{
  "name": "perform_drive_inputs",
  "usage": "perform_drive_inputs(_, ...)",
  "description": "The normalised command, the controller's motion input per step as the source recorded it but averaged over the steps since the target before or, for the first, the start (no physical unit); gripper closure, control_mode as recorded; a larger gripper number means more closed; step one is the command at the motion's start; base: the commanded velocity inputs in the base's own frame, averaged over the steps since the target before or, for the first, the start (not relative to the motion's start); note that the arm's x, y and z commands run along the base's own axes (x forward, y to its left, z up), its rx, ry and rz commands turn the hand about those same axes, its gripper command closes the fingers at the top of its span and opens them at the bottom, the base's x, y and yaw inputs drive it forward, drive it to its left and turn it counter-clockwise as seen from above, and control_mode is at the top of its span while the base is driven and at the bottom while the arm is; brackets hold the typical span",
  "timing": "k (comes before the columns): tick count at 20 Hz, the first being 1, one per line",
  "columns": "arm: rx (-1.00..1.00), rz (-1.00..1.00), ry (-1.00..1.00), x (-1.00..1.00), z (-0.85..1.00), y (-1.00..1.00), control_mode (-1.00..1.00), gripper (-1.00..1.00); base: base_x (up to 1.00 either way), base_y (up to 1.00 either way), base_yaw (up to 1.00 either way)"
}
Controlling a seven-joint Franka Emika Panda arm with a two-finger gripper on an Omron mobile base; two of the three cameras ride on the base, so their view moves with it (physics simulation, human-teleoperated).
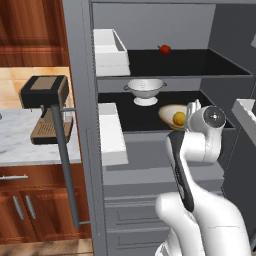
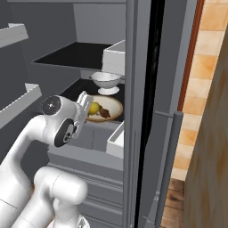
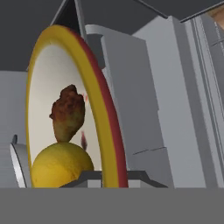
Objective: Pick the chicken drumstick and lemon from their plates and place them in the bowl. Then put the bowl in the fridge.
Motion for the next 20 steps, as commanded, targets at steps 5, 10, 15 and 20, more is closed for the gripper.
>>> perform_drive_inputs(5,0.0,0.0,0.0,0.56,-0.09,-0.18,-1.0,1.0,0.0,0.0,0.0)
perform_drive_inputs(10,0.0,0.0,0.0,0.56,-0.07,-0.19,-1.0,1.0,0.0,0.0,0.0)
perform_drive_inputs(15,0.0,0.0,0.03,0.47,-0.11,-0.21,-1.0,1.0,0.0,0.0,0.0)
perform_drive_inputs(20,0.0,0.0,0.01,0.39,-0.13,-0.2,-1.0,1.0,0.0,0.0,0.0)
